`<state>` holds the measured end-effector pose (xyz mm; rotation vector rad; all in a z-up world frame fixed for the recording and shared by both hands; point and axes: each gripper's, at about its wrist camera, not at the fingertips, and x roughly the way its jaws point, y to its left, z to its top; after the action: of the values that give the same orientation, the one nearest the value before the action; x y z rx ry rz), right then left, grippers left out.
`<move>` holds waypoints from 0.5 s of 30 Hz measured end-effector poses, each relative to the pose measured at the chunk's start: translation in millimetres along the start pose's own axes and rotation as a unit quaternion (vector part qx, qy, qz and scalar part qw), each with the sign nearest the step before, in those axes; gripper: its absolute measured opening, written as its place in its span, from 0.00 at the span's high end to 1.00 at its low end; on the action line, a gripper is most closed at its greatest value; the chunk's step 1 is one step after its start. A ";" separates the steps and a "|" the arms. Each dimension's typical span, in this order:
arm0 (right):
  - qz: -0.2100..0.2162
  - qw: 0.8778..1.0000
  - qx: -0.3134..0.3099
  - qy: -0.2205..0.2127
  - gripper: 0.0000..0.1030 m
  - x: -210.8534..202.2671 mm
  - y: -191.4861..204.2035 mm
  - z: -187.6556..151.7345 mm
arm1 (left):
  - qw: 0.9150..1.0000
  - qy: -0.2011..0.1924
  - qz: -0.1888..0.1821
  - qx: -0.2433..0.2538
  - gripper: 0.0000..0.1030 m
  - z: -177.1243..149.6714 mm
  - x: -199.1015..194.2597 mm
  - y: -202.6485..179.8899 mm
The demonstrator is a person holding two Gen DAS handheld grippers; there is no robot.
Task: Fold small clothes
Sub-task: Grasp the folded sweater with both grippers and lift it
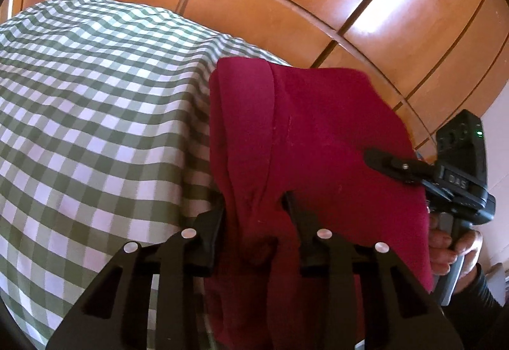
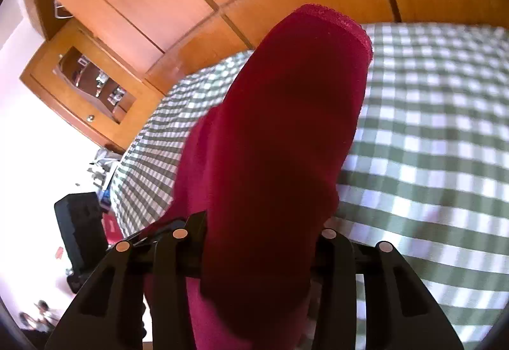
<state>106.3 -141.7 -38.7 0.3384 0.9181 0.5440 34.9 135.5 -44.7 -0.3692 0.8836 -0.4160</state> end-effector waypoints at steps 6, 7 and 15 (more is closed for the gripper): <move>-0.038 0.998 -0.002 -0.050 0.63 -52.7 -16.4 8.1 | 0.999 0.015 -0.020 0.039 0.70 10.0 21.2 -46.4; -0.044 0.997 0.000 -0.060 0.63 -63.7 -22.0 9.8 | 0.998 0.019 -0.027 0.047 0.70 14.1 28.9 -58.3; -0.100 0.977 0.090 -0.167 0.63 -165.5 -114.8 0.7 | 0.984 0.040 -0.064 0.161 0.72 51.1 87.4 -185.4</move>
<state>60.4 -330.9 13.1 0.4800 0.6655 0.2089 89.0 -59.8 15.0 -0.1113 0.8553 -0.6862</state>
